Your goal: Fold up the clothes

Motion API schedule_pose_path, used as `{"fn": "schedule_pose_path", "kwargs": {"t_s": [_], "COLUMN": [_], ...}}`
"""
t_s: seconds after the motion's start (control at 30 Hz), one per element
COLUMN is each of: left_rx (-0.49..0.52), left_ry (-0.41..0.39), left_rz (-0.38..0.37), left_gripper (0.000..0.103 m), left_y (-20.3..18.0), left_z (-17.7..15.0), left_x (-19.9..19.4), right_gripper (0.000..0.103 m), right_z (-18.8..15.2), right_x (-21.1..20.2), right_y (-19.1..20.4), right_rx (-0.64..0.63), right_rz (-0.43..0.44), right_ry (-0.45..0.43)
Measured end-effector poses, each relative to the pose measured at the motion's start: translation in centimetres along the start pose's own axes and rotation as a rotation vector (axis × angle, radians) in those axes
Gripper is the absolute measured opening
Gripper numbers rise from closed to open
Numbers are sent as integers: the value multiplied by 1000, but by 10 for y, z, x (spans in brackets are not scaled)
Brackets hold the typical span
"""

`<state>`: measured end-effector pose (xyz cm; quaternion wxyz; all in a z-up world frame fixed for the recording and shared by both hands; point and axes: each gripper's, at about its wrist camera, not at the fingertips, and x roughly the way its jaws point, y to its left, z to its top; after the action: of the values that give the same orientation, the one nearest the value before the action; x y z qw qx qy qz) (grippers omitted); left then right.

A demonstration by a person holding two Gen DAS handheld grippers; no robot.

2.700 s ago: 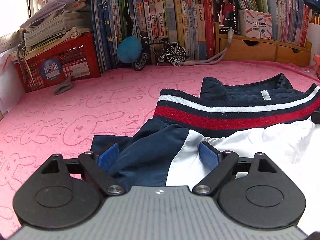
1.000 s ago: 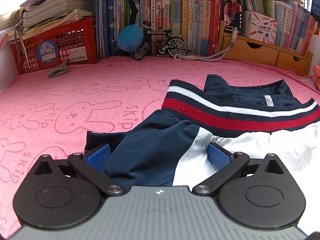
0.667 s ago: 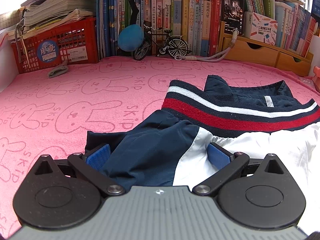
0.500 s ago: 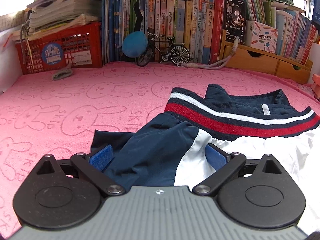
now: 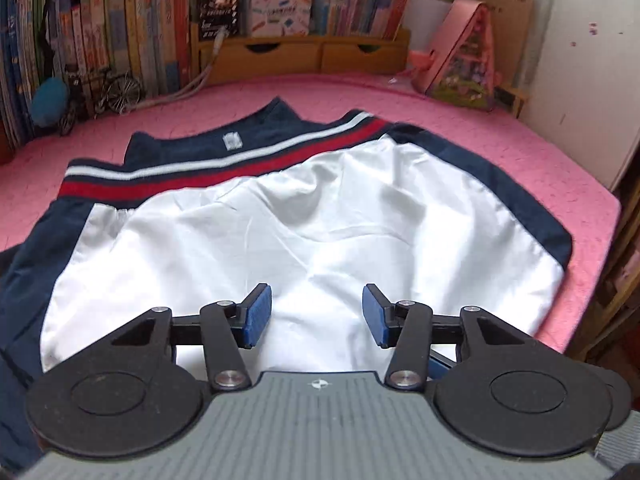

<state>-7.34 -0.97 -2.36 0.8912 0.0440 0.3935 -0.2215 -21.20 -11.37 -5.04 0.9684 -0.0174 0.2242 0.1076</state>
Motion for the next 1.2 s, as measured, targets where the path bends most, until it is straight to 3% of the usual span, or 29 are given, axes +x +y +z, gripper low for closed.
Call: {"fn": "schedule_pose_path", "kwargs": {"t_s": [0.27, 0.53, 0.63, 0.67, 0.73, 0.83, 0.9, 0.93, 1.03, 1.1, 1.2], "left_rx": [70, -95, -94, -88, -98, -190, -203, -198, -181, -171, -152], "left_ry": [-10, -57, -83, -89, -93, -94, -166, -216, -344, -403, -442], "left_rz": [167, 175, 234, 264, 326, 321, 254, 226, 168, 149, 195], "left_gripper": [50, 56, 59, 67, 65, 56, 57, 60, 73, 75, 75], "left_y": [-6, 31, 34, 34, 37, 42, 34, 26, -4, -27, -59], "left_z": [48, 83, 90, 92, 98, 101, 91, 81, 42, 9, -34], "left_x": [58, 88, 99, 104, 112, 95, 61, 40, -18, -48, -66], "right_gripper": [33, 34, 34, 35, 38, 39, 57, 72, 73, 73, 73], "right_z": [-5, -13, -14, -15, -16, -15, -13, -12, -8, -5, -9], "right_x": [-1, -6, -6, -6, -7, -27, -46, -49, -57, -62, -61], "right_y": [0, -3, -2, -1, -3, -16, -27, -38, -71, -93, -127], "right_rx": [14, 6, -10, -14, -10, -1, 11, 43, 141, 206, 340], "right_rz": [10, 42, 45, 47, 68, 140, 143, 114, 28, -29, -106], "right_ry": [-13, -30, -40, -44, -62, -169, -268, -268, -265, -263, -221]}}
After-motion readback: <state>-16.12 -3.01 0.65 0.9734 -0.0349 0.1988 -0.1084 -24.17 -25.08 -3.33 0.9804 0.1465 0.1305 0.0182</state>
